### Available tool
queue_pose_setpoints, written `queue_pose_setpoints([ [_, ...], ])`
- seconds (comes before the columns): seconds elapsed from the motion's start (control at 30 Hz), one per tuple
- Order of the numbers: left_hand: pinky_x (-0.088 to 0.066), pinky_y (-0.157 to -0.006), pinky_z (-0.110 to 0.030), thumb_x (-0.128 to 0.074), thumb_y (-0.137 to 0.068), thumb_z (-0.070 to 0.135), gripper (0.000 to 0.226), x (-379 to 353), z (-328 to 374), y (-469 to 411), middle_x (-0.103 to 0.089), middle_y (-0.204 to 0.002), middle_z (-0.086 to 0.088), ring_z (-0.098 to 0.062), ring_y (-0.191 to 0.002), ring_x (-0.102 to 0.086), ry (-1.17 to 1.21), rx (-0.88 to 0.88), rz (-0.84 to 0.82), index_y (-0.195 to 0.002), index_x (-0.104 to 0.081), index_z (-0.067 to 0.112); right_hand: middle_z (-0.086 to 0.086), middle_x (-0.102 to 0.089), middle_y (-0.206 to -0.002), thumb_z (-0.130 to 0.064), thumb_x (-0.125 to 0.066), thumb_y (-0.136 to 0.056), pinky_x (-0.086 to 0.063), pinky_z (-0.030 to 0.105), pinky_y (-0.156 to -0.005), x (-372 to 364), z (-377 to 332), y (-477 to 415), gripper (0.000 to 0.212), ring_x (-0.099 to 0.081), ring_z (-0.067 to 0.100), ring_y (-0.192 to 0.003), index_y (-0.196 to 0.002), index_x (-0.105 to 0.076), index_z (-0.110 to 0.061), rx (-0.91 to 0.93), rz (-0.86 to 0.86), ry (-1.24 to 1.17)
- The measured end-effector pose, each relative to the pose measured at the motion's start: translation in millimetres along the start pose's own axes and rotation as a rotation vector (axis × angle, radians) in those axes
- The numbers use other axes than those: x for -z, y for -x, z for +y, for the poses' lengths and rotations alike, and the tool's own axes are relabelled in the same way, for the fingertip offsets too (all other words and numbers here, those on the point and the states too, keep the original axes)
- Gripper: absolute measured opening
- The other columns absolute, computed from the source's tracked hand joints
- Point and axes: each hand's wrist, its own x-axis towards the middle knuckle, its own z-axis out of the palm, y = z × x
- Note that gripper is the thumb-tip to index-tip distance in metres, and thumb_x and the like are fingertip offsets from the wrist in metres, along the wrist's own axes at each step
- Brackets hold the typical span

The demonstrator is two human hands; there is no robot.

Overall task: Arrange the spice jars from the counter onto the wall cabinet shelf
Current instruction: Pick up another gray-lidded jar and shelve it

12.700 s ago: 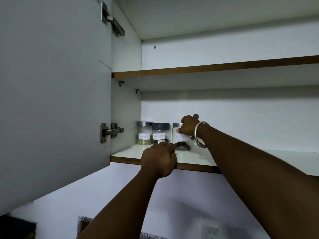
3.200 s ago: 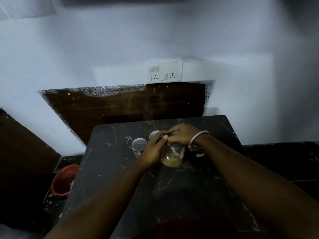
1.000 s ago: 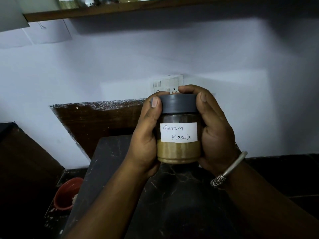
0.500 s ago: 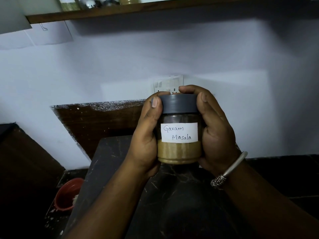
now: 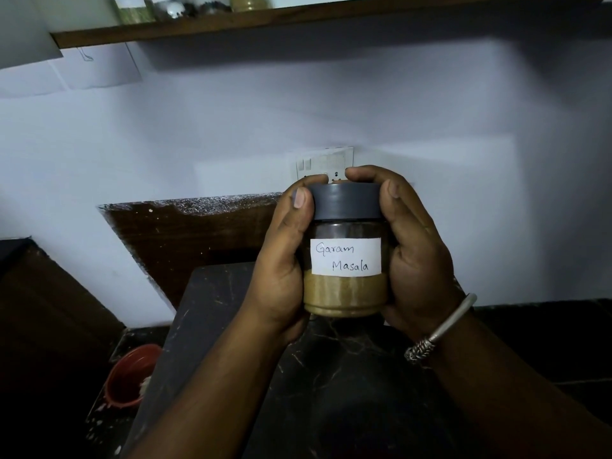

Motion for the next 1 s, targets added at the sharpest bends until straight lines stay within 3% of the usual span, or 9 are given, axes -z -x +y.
queue_pose_setpoints([
  [0.17, -0.056, -0.085, -0.042, -0.053, -0.09, 0.044, 0.063, 2, 1, -8, -0.063, -0.122, -0.018, -0.03, -0.104, -0.066, 0.016, -0.022, -0.039, -0.14, -0.049, 0.007, 0.023, -0.066, -0.12, -0.03, -0.044, -0.103, -0.054, 0.051, -0.091, 0, -2, -7, 0.03, -0.066, 0.036, -0.105, -0.114, -0.068, -0.017, 0.011, -0.004, 0.015],
  [0.3, -0.061, -0.076, -0.038, -0.054, -0.095, 0.041, 0.049, 2, 9, -23, -0.067, -0.117, -0.014, -0.027, -0.096, -0.07, 0.021, -0.06, -0.077, -0.134, -0.055, 0.012, 0.026, -0.061, -0.129, -0.033, -0.048, -0.101, -0.05, 0.062, -0.098, -3, -12, -21, 0.029, -0.061, 0.05, -0.117, -0.116, -0.066, -0.016, 0.043, -0.057, 0.06],
  [0.37, -0.06, -0.078, -0.041, -0.06, -0.09, 0.042, 0.048, -1, 21, -36, -0.067, -0.119, -0.015, -0.03, -0.097, -0.07, -0.013, -0.105, -0.088, -0.13, -0.057, 0.014, 0.017, -0.065, -0.126, -0.038, -0.055, -0.094, -0.057, 0.049, -0.093, -7, -25, -34, 0.033, -0.065, 0.037, -0.115, -0.119, -0.065, -0.018, 0.094, -0.091, 0.177],
  [0.5, -0.046, -0.097, -0.067, -0.062, -0.086, 0.044, 0.049, -10, 56, -71, -0.055, -0.134, -0.035, -0.051, -0.109, -0.06, -0.112, -0.246, -0.131, -0.127, -0.059, 0.019, 0.0, -0.065, -0.122, -0.05, -0.071, -0.076, -0.06, 0.03, -0.081, -14, -59, -68, 0.05, -0.067, 0.017, -0.113, -0.123, -0.063, -0.035, 0.186, -0.145, 0.533],
  [0.57, -0.05, -0.09, -0.056, -0.063, -0.086, 0.043, 0.047, -14, 75, -91, -0.061, -0.124, -0.028, -0.043, -0.102, -0.063, -0.162, -0.345, -0.149, -0.128, -0.061, 0.022, -0.008, -0.066, -0.12, -0.049, -0.079, -0.073, -0.061, 0.028, -0.079, -18, -78, -87, 0.054, -0.068, 0.012, -0.109, -0.124, -0.062, -0.039, 0.23, -0.171, 0.645],
  [0.7, -0.059, -0.075, -0.039, -0.064, -0.085, 0.043, 0.049, -30, 121, -139, -0.068, -0.111, -0.011, -0.029, -0.097, -0.069, -0.255, -0.503, -0.192, -0.129, -0.06, 0.022, -0.007, -0.071, -0.108, -0.032, -0.082, -0.081, -0.061, 0.032, -0.083, -37, -115, -141, 0.04, -0.07, 0.013, -0.099, -0.117, -0.066, -0.027, 0.348, -0.219, 0.728],
  [0.83, -0.06, -0.083, -0.036, -0.062, -0.088, 0.049, 0.053, -38, 166, -210, -0.072, -0.116, 0.0, -0.019, -0.106, -0.071, -0.395, -0.596, -0.121, -0.134, -0.058, 0.021, -0.002, -0.07, -0.106, -0.027, -0.081, -0.085, -0.06, 0.051, -0.086, -55, -133, -223, 0.034, -0.068, 0.026, -0.103, -0.114, -0.066, -0.019, 0.41, -0.159, 0.818],
  [0.93, -0.059, -0.087, -0.03, -0.057, -0.091, 0.055, 0.053, -33, 189, -265, -0.069, -0.128, 0.008, -0.008, -0.114, -0.069, -0.54, -0.605, -0.064, -0.138, -0.058, 0.03, 0.001, -0.069, -0.109, -0.025, -0.081, -0.084, -0.059, 0.053, -0.09, -66, -133, -289, 0.032, -0.07, 0.03, -0.107, -0.111, -0.064, -0.021, 0.356, -0.13, 0.838],
  [1.0, -0.059, -0.083, -0.03, -0.055, -0.094, 0.058, 0.035, -24, 200, -298, -0.072, -0.115, 0.014, -0.007, -0.107, -0.07, -0.685, -0.609, -0.041, -0.12, -0.066, 0.038, 0.0, -0.069, -0.109, -0.024, -0.081, -0.083, -0.059, 0.048, -0.091, -69, -128, -332, 0.031, -0.069, 0.027, -0.107, -0.109, -0.064, -0.023, 0.365, -0.107, 0.911],
])
